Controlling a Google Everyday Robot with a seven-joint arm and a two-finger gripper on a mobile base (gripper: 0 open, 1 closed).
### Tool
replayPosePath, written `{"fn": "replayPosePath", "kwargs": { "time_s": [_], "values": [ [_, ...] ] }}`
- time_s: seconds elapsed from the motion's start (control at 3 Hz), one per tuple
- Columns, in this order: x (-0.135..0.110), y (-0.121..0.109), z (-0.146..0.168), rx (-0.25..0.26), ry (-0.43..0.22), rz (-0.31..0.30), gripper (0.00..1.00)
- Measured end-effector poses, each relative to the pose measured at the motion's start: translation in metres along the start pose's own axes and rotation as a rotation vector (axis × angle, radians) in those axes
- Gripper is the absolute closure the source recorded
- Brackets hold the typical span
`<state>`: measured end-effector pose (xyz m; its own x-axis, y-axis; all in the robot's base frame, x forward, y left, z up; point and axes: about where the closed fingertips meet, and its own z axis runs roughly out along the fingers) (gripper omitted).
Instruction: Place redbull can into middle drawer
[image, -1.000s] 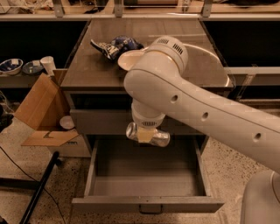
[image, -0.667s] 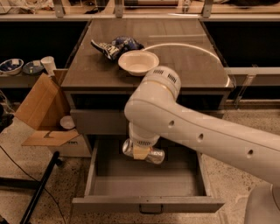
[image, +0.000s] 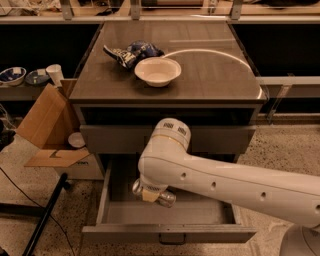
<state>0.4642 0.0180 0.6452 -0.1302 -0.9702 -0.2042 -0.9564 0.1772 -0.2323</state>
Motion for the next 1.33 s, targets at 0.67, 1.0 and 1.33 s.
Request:
{"fn": "replayPosePath", "kwargs": {
  "time_s": [0.67, 1.0, 1.33],
  "values": [
    [-0.007, -0.002, 0.06, 0.002, -0.025, 0.088, 1.0],
    [-0.003, -0.012, 0.077, 0.013, -0.025, 0.142, 0.98],
    [-0.002, -0.014, 0.084, 0.02, -0.032, 0.165, 0.76]
  ]
}}
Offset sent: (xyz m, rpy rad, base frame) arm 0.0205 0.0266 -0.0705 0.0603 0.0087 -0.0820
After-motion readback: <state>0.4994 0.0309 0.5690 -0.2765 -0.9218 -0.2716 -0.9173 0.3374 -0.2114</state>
